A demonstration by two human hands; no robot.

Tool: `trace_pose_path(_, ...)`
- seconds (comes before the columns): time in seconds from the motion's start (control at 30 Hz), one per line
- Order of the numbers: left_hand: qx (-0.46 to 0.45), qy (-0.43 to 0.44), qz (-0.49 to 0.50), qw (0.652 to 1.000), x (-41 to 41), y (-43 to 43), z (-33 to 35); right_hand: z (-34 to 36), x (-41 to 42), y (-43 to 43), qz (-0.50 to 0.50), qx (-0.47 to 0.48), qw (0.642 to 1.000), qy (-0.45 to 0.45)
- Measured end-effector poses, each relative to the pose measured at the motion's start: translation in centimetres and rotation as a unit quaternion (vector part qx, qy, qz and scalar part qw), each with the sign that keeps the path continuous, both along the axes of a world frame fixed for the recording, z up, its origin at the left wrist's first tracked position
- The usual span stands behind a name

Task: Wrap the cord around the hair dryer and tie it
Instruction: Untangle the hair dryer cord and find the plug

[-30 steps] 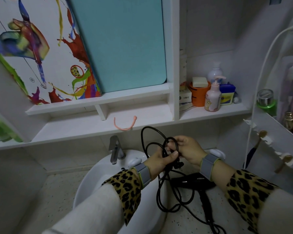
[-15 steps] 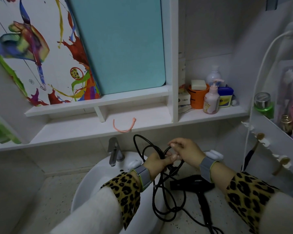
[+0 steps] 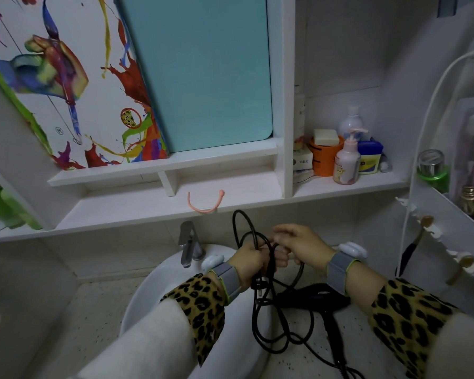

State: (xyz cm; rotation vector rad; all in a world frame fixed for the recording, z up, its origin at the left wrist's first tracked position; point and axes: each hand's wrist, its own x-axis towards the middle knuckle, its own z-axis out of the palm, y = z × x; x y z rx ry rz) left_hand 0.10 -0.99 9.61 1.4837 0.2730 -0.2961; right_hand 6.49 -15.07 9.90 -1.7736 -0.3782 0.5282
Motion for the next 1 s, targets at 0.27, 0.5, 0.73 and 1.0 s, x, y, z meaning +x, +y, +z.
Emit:
trace_pose_path(0.27, 0.334, -0.066, -0.150, 0.928, -0.9, 0.3, 0.5, 1.1, 0.5, -0.8, 0.023, -0.095, 0.994, -0.046)
trace_pose_path(0.5, 0.354, -0.161, 0.072, 0.918, -1.0, 7.5, 2.7, 1.8, 2.7, -5.1, -0.098, -0.085, 0.983, -0.128)
trace_pose_path(0.73, 0.332, -0.273, 0.064, 0.901, -0.2, 6.0, 2.4, 1.8, 2.6, -4.4, -0.124, -0.067, 0.978, -0.155)
trace_pose_path(1.0, 0.547, -0.199, -0.198, 0.789, 0.1, 4.6, 2.6, 4.1, -1.4, -2.5, -0.046, -0.052, 0.977, -0.200)
